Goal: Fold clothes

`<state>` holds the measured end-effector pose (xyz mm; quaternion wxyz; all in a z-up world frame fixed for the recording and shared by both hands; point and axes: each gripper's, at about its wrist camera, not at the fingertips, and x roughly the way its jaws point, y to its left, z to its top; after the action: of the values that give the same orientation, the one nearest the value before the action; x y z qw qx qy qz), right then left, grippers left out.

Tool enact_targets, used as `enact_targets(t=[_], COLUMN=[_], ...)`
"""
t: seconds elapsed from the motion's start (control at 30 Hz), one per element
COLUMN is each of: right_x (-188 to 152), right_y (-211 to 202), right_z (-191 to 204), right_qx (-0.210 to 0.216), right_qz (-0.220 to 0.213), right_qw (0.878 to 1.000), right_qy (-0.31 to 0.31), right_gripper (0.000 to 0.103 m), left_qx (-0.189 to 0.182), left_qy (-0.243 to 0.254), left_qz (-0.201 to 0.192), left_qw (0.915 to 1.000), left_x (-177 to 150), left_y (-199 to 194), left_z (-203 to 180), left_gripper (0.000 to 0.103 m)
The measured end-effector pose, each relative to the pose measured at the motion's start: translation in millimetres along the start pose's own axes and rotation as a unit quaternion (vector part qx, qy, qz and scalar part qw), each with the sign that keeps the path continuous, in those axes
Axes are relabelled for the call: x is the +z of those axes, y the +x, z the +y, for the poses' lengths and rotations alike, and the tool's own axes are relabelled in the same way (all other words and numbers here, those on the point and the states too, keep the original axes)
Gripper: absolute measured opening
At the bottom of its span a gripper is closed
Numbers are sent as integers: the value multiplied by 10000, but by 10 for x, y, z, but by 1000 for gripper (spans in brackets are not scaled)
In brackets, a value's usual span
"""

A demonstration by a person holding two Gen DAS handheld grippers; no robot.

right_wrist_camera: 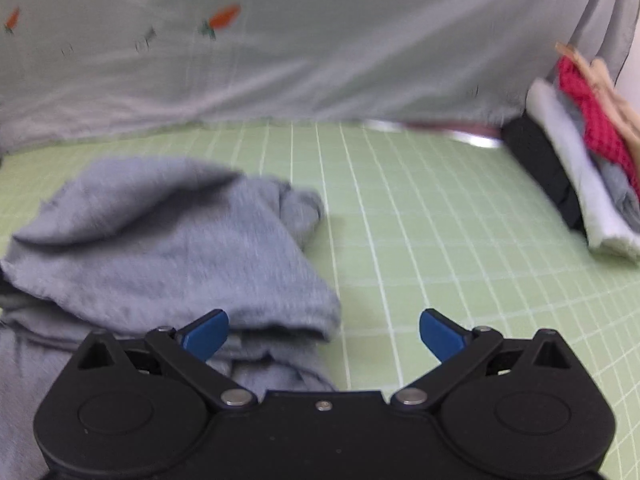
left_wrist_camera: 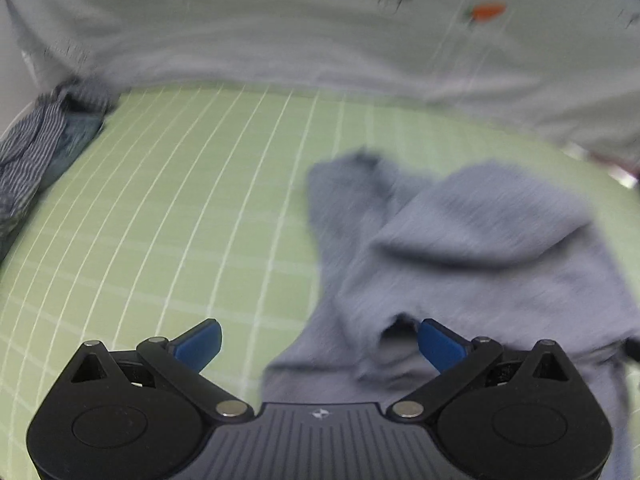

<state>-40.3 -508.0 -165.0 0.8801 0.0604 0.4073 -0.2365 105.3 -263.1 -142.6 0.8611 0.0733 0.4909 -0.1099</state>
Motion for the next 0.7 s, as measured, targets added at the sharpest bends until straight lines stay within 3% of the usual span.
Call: enact_targets(t=[0.3,0.7], right_x=[-52,-645], right_y=[-269,-614], right_z=[-100,-198], right_qx=[149,538], right_qz=[-249,301], right_qw=[9990,9976], right_qy=[327,310], right_gripper=[103,103], left_qx=[-78,120], left_qy=[-211,-517], left_qz=[-405,163], left_qw=[9989,9985], left_x=[-162,-937], left_y=[-420,-655], left_z=[177,439], left_gripper=[103,103])
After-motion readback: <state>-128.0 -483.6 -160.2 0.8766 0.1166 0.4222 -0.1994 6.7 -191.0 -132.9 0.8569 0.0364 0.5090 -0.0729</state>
